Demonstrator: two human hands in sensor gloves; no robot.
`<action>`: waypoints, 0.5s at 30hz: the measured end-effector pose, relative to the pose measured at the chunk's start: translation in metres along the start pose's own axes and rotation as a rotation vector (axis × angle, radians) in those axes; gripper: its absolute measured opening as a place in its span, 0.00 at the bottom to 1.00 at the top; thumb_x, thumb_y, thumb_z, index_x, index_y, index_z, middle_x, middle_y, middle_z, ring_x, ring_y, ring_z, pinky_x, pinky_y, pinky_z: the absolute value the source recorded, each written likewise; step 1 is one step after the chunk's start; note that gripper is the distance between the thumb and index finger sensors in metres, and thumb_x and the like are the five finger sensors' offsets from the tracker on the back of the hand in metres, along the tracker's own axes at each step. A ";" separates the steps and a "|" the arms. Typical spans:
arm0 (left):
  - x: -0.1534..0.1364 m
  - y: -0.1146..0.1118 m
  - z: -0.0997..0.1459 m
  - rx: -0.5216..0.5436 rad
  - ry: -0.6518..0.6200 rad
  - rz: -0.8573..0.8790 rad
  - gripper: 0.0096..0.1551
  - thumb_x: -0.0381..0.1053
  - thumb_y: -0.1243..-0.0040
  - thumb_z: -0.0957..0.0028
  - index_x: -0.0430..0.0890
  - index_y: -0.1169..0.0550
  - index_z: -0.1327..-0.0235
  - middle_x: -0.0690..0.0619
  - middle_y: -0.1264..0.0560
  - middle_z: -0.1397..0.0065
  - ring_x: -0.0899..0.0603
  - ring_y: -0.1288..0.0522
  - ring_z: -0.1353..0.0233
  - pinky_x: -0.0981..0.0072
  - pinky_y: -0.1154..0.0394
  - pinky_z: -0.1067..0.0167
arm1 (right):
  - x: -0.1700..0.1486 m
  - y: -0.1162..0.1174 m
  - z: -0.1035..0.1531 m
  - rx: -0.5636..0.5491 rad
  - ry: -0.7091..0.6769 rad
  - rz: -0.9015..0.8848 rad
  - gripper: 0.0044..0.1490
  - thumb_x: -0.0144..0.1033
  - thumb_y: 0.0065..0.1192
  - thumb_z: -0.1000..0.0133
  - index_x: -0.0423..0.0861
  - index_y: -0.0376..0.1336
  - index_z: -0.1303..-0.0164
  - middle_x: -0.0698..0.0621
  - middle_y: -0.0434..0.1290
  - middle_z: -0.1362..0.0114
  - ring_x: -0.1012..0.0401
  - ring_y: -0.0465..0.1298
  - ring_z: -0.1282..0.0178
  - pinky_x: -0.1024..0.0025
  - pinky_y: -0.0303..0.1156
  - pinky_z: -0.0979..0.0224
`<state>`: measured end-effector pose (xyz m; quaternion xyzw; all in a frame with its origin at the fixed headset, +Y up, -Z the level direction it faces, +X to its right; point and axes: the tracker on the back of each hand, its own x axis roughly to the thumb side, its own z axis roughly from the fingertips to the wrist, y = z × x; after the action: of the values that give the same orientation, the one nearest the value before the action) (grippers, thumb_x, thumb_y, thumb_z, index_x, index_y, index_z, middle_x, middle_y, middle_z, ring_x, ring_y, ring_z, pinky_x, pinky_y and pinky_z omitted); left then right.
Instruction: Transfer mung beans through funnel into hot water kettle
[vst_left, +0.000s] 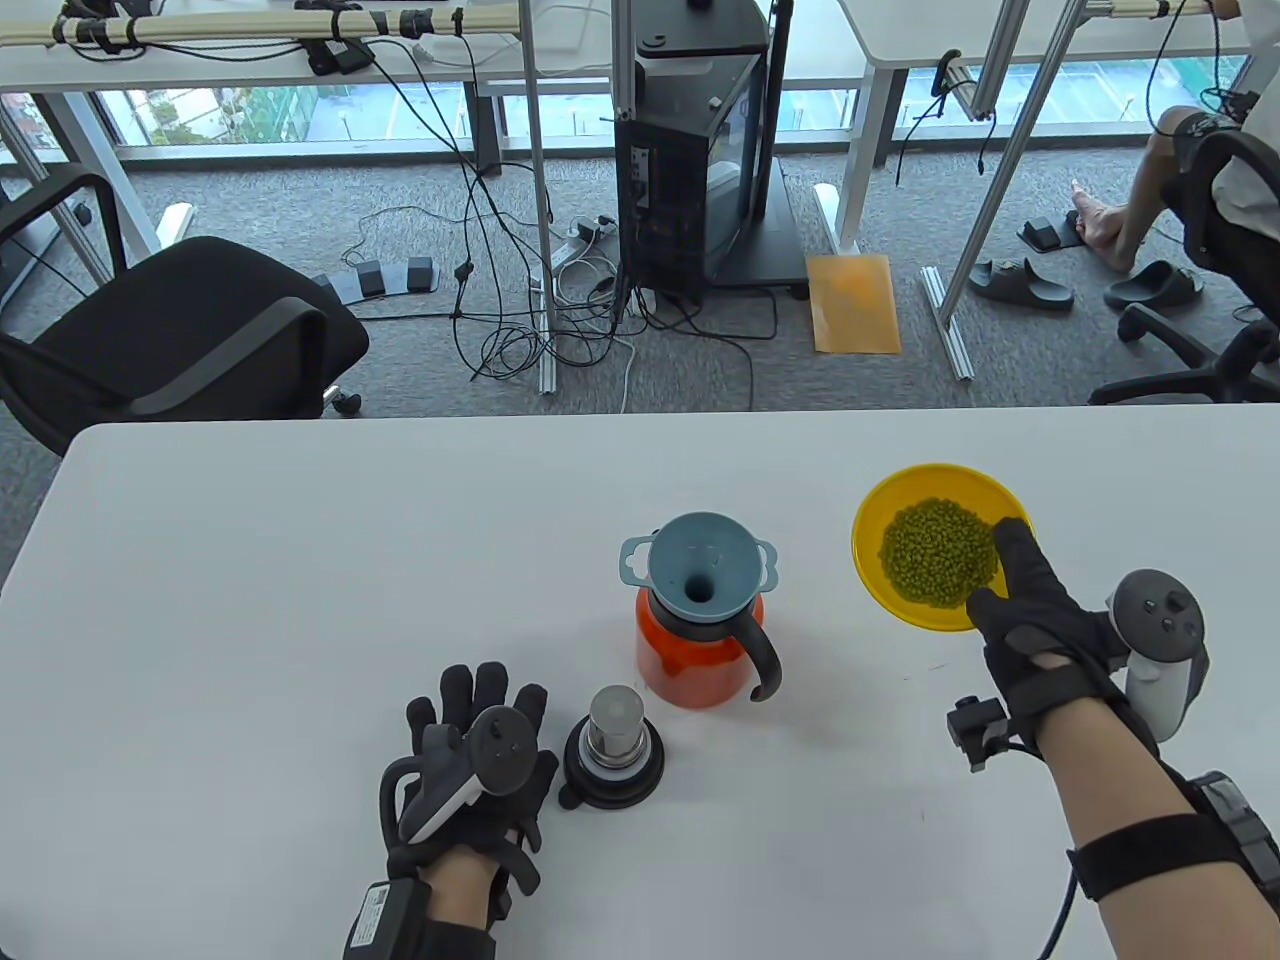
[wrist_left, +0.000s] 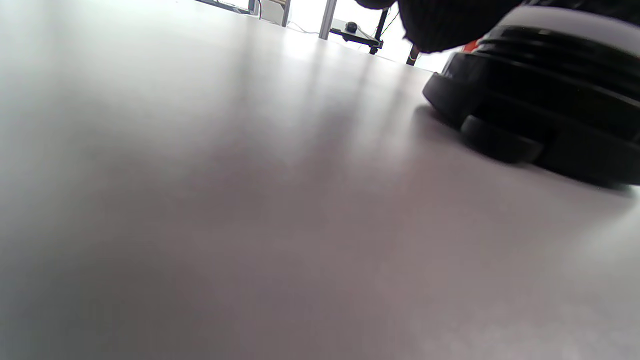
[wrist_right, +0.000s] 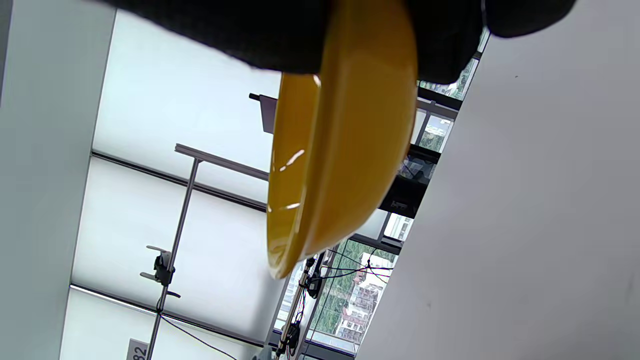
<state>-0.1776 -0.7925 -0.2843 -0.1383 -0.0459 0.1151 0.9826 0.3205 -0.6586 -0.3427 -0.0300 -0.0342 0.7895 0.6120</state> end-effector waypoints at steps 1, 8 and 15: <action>0.000 0.000 0.000 0.000 0.000 0.002 0.43 0.62 0.46 0.48 0.58 0.48 0.22 0.50 0.67 0.17 0.34 0.73 0.21 0.29 0.71 0.30 | 0.009 0.004 -0.003 0.003 -0.008 0.000 0.49 0.22 0.61 0.47 0.36 0.40 0.20 0.24 0.34 0.24 0.27 0.59 0.28 0.28 0.54 0.32; 0.000 0.000 0.000 0.003 -0.001 0.012 0.43 0.62 0.46 0.48 0.58 0.48 0.22 0.50 0.66 0.17 0.34 0.73 0.21 0.29 0.71 0.30 | 0.047 0.033 -0.015 0.022 -0.038 -0.029 0.50 0.22 0.65 0.48 0.36 0.42 0.20 0.19 0.39 0.26 0.28 0.59 0.28 0.30 0.54 0.32; 0.000 0.001 0.000 0.003 -0.007 0.019 0.43 0.62 0.46 0.48 0.57 0.47 0.22 0.49 0.66 0.17 0.34 0.73 0.21 0.29 0.71 0.30 | 0.061 0.076 -0.018 0.106 -0.067 -0.031 0.55 0.25 0.70 0.48 0.35 0.40 0.20 0.20 0.38 0.26 0.29 0.58 0.27 0.31 0.54 0.31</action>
<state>-0.1782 -0.7919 -0.2840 -0.1366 -0.0480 0.1253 0.9815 0.2338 -0.6176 -0.3680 0.0292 -0.0134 0.7813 0.6234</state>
